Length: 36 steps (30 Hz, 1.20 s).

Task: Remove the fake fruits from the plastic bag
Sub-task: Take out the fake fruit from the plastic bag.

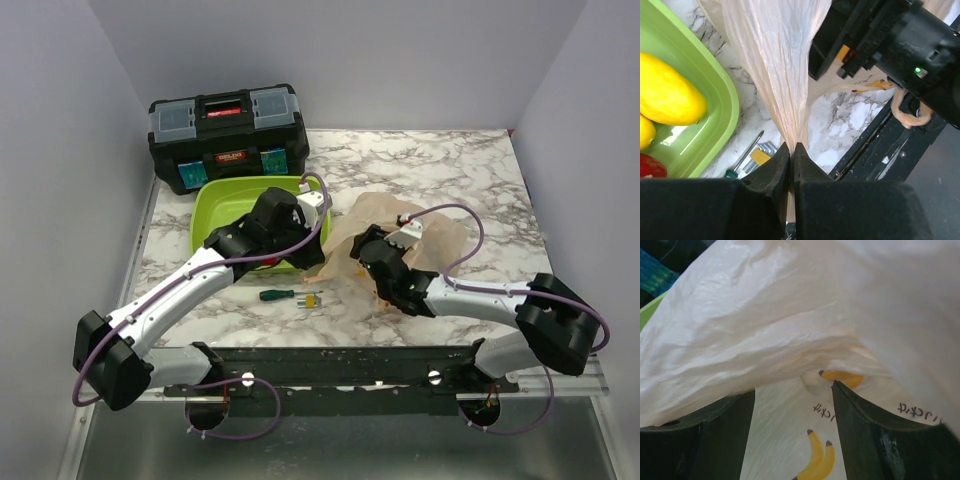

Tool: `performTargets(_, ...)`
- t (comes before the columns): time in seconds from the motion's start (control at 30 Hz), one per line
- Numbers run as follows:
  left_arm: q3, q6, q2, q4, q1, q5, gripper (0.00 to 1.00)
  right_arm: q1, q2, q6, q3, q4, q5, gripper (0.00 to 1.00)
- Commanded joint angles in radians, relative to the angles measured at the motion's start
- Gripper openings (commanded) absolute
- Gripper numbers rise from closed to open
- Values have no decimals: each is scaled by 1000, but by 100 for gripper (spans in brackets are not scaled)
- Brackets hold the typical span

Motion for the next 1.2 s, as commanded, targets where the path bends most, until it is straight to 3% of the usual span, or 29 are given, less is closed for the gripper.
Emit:
performTargets(0.0, 77, -30, 22, -30, 2, 7, 6, -43, 35, 17, -18, 82, 43, 66)
performTargets(0.2, 130, -37, 74, -75, 2, -1, 5, -71, 91, -21, 10, 103, 51, 68)
performTargets(0.4, 61, -15, 39, -18, 2, -44, 4, -96, 154, -39, 49, 100, 43, 67)
performTargets(0.77, 15, 20, -7, -17, 3, -121, 4, -206, 228, -118, 80, 145, -108, 67)
performTargets(1.17, 9, 14, 10, -14, 1, -77, 4, -245, 317, -192, 182, 119, -87, 67)
